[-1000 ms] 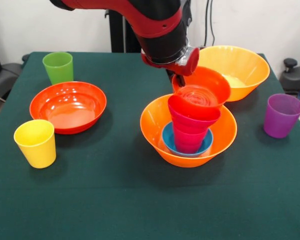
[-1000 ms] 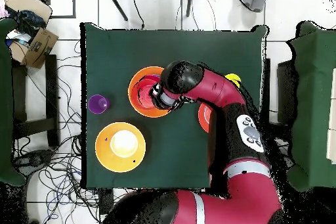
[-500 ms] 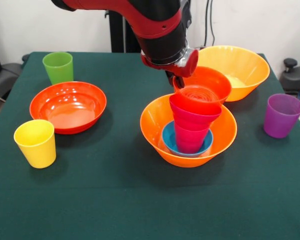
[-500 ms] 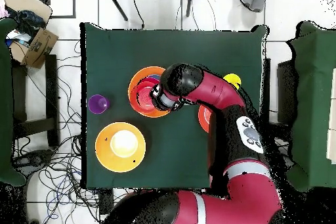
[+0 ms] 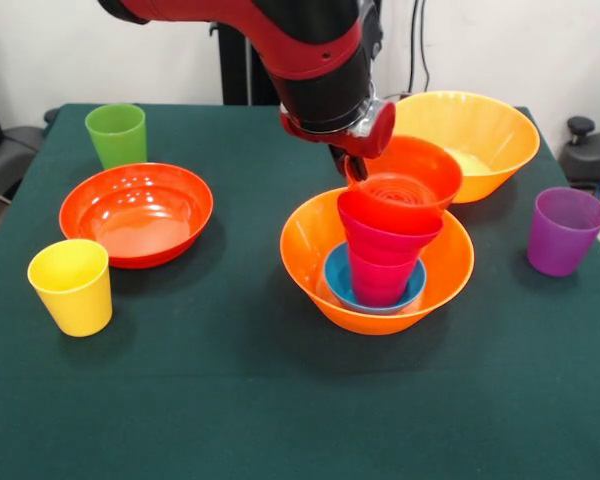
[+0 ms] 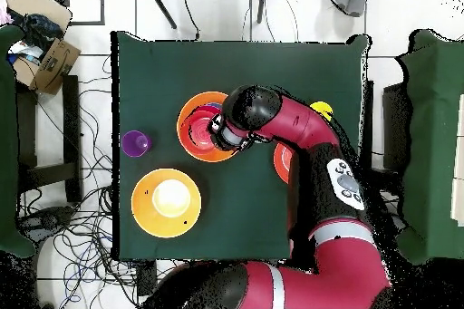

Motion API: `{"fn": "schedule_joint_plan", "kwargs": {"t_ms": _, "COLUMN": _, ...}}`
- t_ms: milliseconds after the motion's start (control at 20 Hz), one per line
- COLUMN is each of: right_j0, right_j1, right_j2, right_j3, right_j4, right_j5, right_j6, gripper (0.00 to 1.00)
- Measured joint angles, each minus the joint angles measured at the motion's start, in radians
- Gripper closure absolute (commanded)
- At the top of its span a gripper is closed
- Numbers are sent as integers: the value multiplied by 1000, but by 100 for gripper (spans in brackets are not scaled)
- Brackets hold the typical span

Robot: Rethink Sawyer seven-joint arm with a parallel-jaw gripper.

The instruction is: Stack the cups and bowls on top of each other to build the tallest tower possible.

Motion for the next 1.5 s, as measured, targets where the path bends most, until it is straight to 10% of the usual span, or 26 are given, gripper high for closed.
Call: {"fn": "schedule_joint_plan", "kwargs": {"t_ms": 1500, "right_j0": -5, "right_j1": 84, "right_j2": -1, "right_j3": -212, "right_j4": -4, "right_j5": 47, "right_j6": 0, "gripper": 100}}
